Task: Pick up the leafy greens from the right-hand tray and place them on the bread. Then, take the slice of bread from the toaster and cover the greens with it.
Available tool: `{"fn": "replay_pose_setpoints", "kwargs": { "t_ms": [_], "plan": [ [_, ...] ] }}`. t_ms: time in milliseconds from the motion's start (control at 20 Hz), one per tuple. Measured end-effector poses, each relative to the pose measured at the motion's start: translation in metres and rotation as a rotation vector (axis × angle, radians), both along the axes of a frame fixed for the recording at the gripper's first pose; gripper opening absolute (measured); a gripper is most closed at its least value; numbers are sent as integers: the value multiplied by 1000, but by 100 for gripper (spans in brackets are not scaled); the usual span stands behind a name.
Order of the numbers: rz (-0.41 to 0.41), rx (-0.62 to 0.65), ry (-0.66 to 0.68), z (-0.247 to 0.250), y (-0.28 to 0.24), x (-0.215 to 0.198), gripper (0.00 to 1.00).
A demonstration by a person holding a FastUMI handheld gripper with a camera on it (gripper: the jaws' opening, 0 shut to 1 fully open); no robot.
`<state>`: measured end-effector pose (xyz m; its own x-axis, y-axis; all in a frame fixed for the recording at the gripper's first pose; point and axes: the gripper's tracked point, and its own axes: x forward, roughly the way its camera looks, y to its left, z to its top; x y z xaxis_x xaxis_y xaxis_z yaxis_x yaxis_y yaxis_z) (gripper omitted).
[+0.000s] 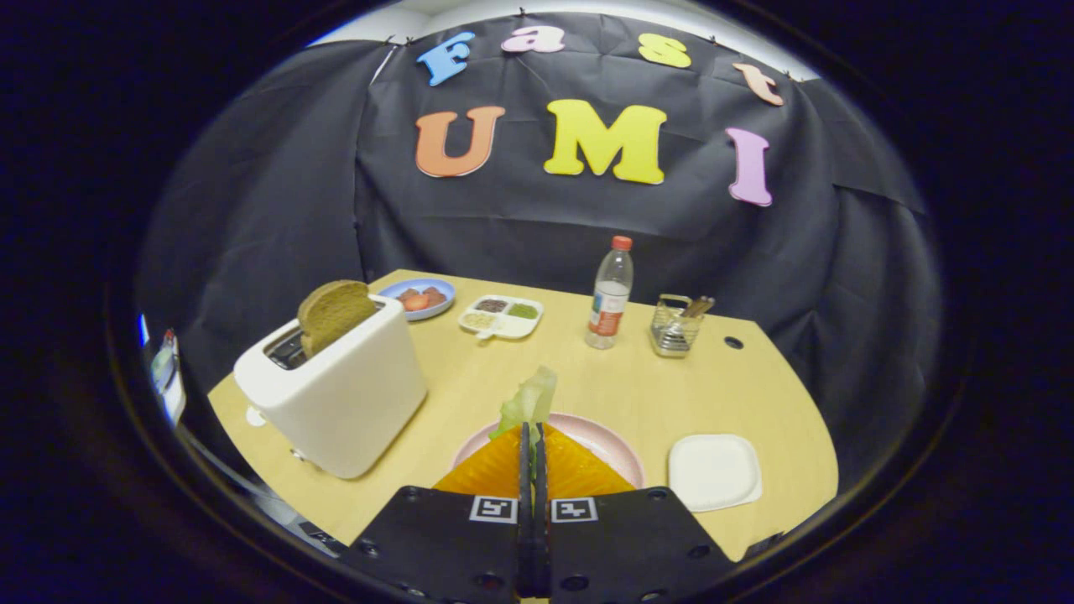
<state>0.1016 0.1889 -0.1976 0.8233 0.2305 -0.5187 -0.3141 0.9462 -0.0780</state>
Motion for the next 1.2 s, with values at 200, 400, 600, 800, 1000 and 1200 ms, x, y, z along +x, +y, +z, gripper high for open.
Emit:
{"fn": "replay_pose_setpoints", "kwargs": {
  "t_ms": [200,400,600,800,1000,1200],
  "plan": [
    [23,49,43,-25,26,8,0],
    [-69,-31,35,-58,-11,39,0],
    [-134,-23,81,-82,-44,55,0],
    [-160,8,121,-97,-62,62,0],
    [-167,15,136,-104,-71,65,1],
    [-168,17,112,-93,-79,65,59]
  ]
}}
